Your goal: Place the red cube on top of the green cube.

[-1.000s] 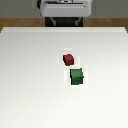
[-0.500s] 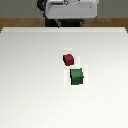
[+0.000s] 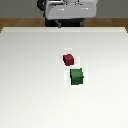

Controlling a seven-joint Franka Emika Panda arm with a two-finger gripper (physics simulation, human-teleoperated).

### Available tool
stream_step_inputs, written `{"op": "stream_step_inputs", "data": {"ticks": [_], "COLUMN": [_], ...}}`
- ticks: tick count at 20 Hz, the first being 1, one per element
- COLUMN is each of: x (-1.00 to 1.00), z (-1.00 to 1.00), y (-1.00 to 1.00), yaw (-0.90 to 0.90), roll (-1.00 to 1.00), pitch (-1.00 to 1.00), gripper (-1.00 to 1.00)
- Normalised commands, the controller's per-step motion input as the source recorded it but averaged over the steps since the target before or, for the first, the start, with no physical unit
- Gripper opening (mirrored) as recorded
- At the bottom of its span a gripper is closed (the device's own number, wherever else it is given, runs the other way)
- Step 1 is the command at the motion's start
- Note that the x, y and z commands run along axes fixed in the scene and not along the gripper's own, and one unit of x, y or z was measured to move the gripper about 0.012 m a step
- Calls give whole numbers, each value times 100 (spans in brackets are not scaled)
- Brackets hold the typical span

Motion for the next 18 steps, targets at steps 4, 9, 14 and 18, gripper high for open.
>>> {"op": "stream_step_inputs", "data": {"ticks": [4,9,14,18], "x": [0,0,7,25], "z": [0,-40,-100,-25], "y": [0,0,0,0], "yaw": [0,0,0,0], "roll": [0,0,0,0], "pitch": [0,0,0,0], "gripper": [100,100,100,100]}}
